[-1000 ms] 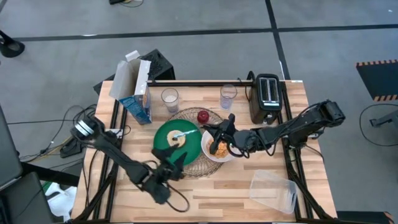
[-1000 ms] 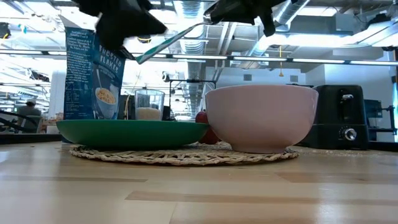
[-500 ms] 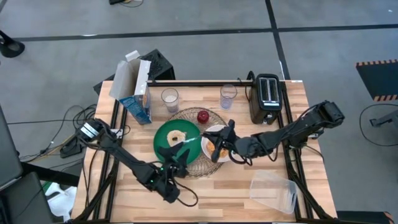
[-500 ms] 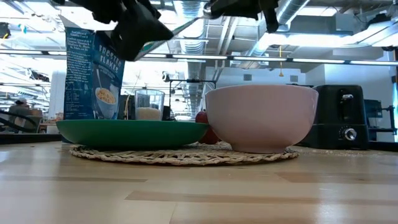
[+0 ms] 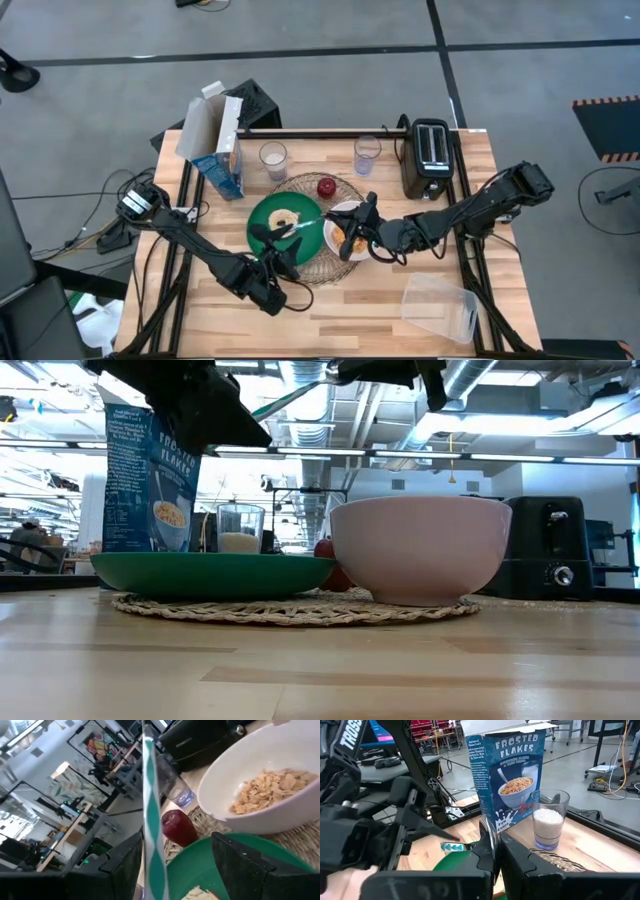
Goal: Arrange a breakfast setting
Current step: Put the blue patterned spoon to the right of the white bowl
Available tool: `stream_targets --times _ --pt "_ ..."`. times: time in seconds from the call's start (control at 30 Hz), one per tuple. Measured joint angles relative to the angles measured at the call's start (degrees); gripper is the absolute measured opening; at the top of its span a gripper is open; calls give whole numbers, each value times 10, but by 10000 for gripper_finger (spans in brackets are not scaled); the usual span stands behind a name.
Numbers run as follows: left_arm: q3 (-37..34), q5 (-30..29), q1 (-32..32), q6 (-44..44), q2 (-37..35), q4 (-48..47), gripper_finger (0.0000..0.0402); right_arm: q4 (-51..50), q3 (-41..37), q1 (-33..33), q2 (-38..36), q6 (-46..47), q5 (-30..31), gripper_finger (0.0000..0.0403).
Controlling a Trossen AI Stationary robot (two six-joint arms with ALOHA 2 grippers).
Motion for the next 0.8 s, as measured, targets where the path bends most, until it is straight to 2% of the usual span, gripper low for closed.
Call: stream_targets --times 0.33,0.8 --pt "0 -28 3 2 0 -3 217 -2 0 0 0 6 -3 42" --pt "0 -27 16 23 0 -10 139 -1 0 0 0 29 -24 42"
